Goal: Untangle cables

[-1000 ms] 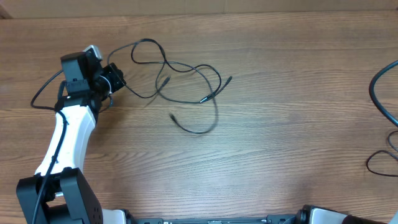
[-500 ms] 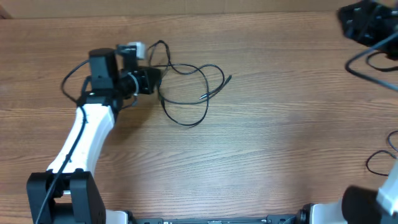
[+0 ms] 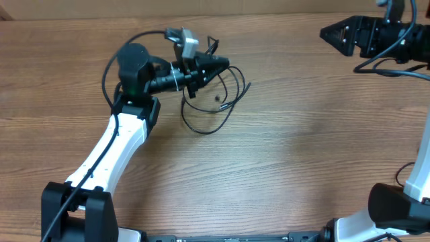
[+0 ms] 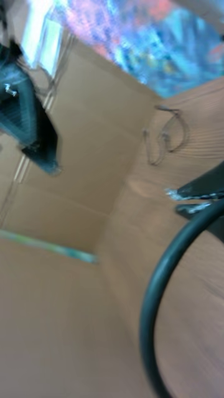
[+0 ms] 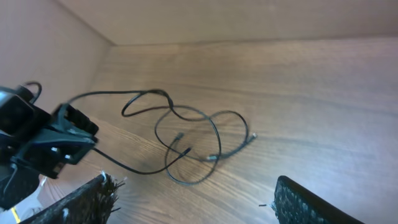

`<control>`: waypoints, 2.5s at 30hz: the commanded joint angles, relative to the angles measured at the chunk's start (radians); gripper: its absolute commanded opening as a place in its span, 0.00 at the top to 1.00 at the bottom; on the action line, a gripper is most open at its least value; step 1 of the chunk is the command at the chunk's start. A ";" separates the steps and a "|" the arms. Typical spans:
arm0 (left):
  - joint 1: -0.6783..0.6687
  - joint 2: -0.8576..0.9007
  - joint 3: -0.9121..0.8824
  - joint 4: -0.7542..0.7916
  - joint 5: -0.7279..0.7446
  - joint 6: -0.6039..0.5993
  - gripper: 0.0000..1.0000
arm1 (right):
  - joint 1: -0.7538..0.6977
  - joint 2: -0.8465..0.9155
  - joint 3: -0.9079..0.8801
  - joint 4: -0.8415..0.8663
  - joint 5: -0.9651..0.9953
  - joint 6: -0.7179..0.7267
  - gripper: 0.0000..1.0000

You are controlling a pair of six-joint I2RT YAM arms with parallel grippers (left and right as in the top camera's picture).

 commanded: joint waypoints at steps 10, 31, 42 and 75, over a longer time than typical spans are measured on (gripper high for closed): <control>0.002 -0.005 0.003 0.420 -0.051 -0.694 0.96 | 0.072 0.082 -0.050 0.050 -0.056 -0.025 0.16; 0.002 -0.004 0.003 -0.915 -0.375 0.119 0.95 | 0.157 0.124 -0.051 -0.016 -0.030 -0.025 0.16; 0.002 -0.004 0.003 -1.283 -1.317 0.092 0.60 | 0.169 0.125 -0.051 -0.014 0.048 -0.021 0.14; 0.074 -0.004 0.003 -1.319 -1.222 -0.151 0.00 | 0.562 0.135 -0.838 1.078 0.228 0.196 0.00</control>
